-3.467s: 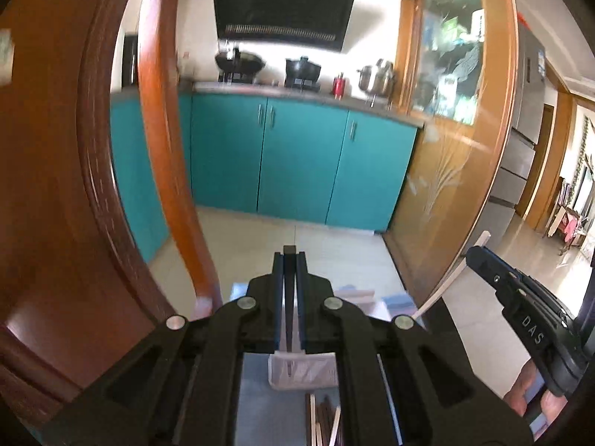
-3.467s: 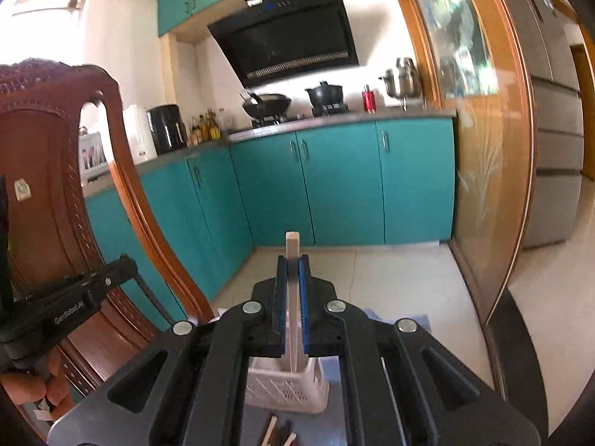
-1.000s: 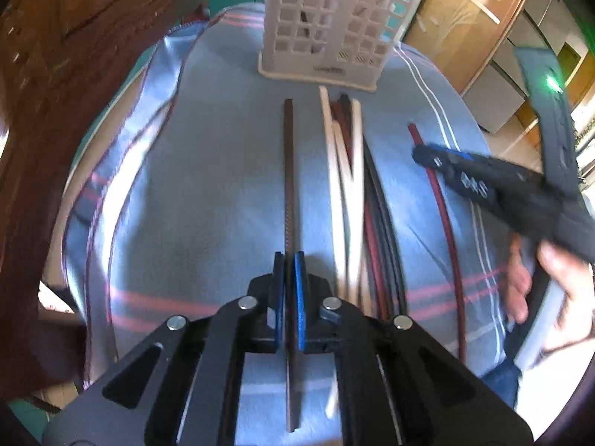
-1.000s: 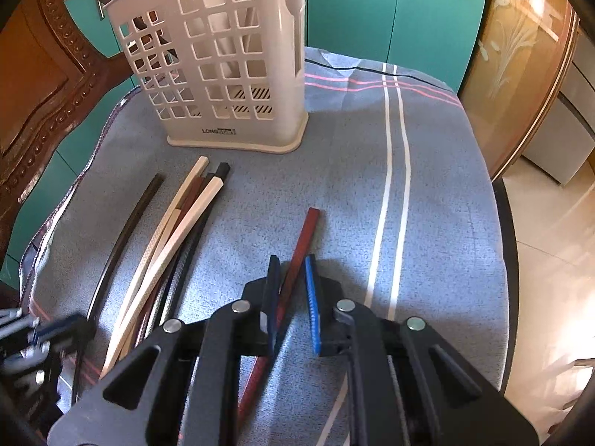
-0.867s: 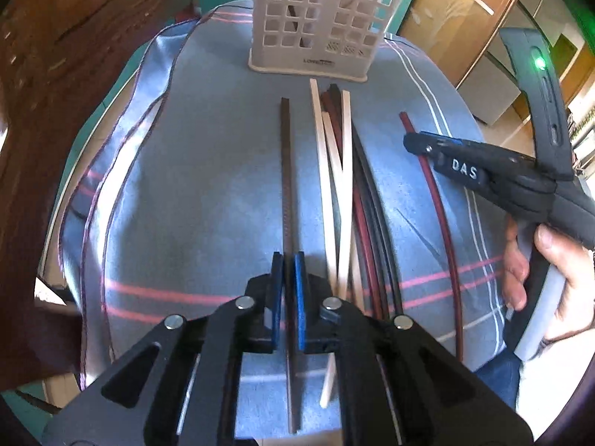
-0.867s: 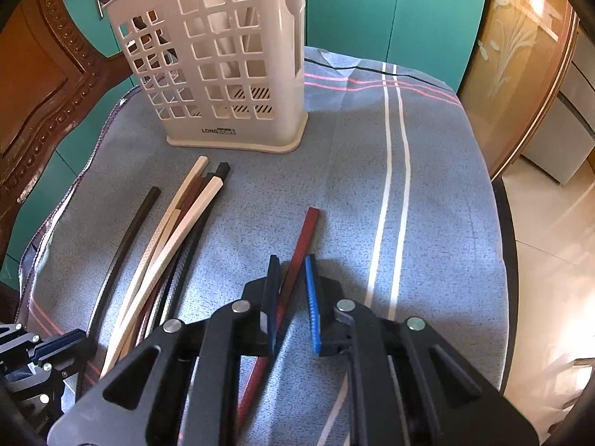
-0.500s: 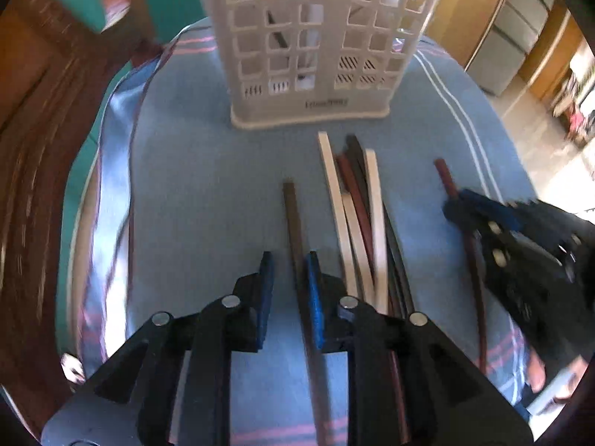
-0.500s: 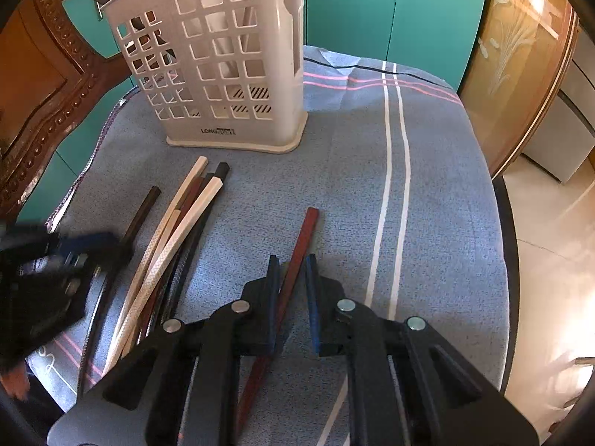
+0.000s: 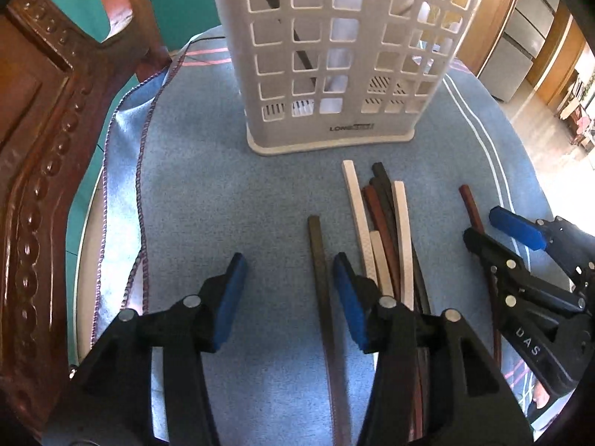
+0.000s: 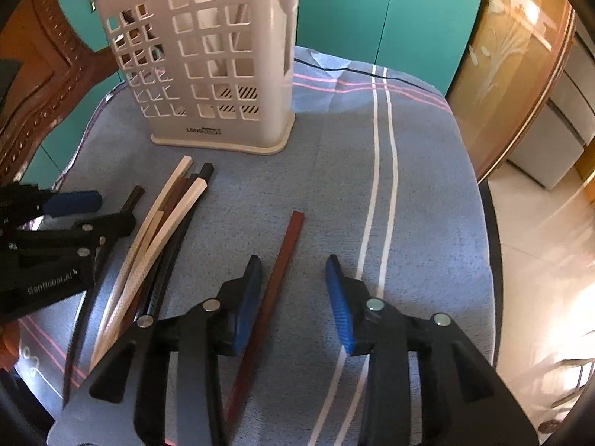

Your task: Organize utensils

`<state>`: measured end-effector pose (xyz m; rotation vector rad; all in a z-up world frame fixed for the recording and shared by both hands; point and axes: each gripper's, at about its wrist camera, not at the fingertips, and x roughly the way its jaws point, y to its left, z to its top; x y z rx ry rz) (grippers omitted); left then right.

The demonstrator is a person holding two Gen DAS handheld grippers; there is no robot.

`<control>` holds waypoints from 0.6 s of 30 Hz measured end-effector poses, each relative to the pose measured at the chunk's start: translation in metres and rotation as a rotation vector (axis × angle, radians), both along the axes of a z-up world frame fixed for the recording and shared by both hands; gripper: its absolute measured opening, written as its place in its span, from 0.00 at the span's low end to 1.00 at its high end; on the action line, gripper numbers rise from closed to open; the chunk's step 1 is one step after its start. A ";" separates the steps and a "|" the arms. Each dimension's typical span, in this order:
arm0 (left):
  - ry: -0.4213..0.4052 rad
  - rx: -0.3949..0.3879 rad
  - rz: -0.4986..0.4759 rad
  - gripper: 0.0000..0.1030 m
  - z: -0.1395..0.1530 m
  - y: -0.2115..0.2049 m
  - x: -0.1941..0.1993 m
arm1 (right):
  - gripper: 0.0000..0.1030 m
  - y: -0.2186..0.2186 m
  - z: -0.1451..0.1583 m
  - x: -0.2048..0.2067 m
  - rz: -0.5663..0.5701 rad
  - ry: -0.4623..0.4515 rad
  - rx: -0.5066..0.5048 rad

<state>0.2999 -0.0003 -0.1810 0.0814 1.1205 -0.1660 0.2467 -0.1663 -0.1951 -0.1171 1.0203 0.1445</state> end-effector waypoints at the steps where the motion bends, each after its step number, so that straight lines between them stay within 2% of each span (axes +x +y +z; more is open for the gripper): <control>1: -0.003 0.004 -0.004 0.49 0.001 0.001 -0.004 | 0.36 -0.001 0.000 0.001 -0.008 0.000 0.008; 18: -0.018 -0.013 -0.017 0.51 0.000 0.013 -0.027 | 0.36 0.001 0.000 0.000 -0.032 -0.024 0.008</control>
